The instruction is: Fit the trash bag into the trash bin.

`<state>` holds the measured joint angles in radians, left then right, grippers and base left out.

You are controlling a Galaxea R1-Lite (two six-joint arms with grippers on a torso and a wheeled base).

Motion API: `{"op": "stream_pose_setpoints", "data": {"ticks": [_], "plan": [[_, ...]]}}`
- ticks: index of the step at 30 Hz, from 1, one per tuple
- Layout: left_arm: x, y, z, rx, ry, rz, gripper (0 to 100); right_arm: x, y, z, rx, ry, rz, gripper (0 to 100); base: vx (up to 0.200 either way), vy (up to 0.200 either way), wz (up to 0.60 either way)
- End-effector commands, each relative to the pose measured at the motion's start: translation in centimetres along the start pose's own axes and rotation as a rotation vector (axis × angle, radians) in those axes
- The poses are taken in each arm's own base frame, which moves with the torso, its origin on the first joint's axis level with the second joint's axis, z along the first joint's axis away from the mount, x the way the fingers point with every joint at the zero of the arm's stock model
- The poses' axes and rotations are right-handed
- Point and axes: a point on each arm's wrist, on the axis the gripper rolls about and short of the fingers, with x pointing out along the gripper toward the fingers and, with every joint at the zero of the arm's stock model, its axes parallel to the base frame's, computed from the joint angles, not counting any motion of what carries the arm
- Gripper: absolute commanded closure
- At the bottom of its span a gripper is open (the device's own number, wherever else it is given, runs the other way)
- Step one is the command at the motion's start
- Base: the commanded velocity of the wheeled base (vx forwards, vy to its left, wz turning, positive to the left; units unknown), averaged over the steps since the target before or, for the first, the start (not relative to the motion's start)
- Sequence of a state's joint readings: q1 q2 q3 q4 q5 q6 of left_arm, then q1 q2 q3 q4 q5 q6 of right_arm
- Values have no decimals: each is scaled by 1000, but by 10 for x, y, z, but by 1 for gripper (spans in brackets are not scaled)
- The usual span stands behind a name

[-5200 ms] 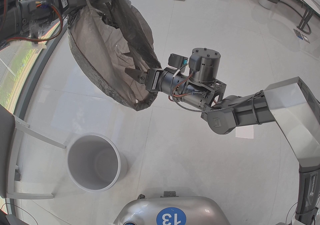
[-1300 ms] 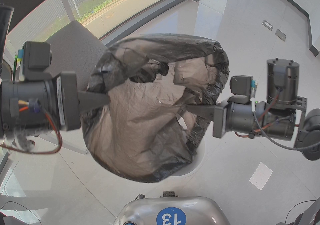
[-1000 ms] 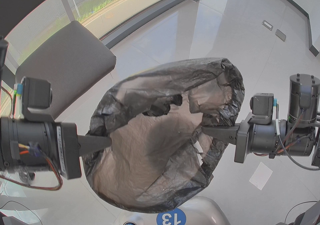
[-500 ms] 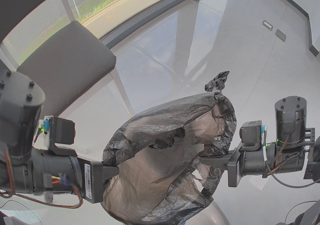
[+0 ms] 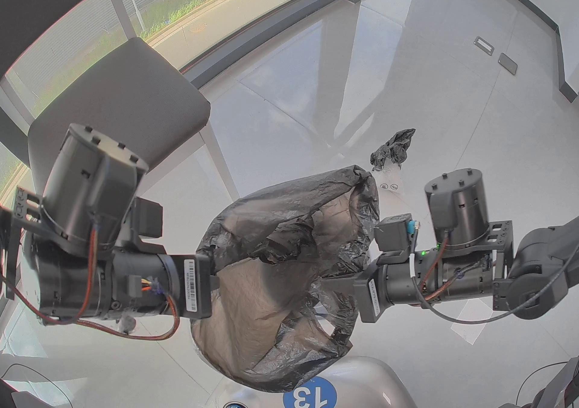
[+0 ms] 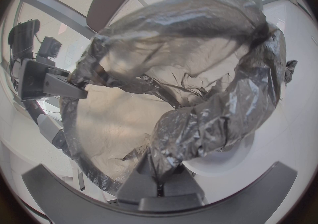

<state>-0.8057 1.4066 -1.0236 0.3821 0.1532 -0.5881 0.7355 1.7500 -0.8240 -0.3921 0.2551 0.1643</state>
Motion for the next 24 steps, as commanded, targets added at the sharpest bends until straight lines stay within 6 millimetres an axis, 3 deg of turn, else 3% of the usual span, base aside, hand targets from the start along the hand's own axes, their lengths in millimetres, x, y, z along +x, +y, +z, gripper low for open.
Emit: {"op": "stream_pose_setpoints", "data": {"ticks": [1,6,14,19,24], "plan": [[22,-3,4,-8,9,14,100,33,-10,-4,13,50,5,100,0,0,0],[38,-10,9,-14,-17,1,100,45,-21,-3,26,54,-15,100,0,0,0],[60,-12,15,-27,-30,-1,100,35,-56,-11,88,67,-102,100,0,0,0],[76,-3,22,-58,-42,30,100,27,-77,-13,97,65,-154,100,0,0,0],[99,22,34,-121,-55,107,100,24,-102,-20,97,82,-204,100,0,0,0]]}}
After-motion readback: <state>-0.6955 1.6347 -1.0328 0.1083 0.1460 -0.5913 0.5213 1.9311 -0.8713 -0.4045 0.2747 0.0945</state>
